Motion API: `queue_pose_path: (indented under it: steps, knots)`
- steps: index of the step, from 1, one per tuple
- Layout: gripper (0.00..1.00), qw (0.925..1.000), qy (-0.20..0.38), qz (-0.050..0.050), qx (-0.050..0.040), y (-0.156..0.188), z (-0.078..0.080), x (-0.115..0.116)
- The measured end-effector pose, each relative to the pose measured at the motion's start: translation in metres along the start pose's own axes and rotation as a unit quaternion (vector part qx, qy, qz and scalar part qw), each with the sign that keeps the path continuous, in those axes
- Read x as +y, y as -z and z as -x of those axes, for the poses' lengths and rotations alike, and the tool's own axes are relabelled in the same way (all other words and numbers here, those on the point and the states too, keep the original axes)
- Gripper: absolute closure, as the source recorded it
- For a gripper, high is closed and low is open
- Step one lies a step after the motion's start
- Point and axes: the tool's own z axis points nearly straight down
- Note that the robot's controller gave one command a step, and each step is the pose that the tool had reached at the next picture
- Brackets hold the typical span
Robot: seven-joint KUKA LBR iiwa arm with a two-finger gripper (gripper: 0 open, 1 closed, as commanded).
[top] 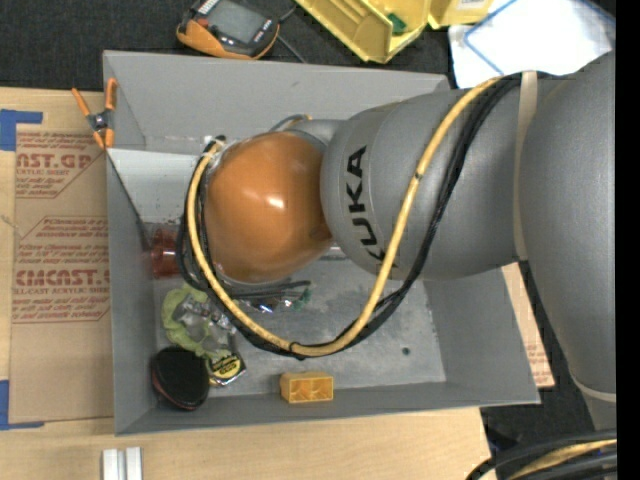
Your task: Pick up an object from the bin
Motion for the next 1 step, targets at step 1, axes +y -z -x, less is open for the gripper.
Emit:
queue_pose_path:
  steps: [1]
  knots:
    - [1.00, 1.0000, 0.000, -0.001, -0.0018, 0.0126, 0.0015, -0.0008]
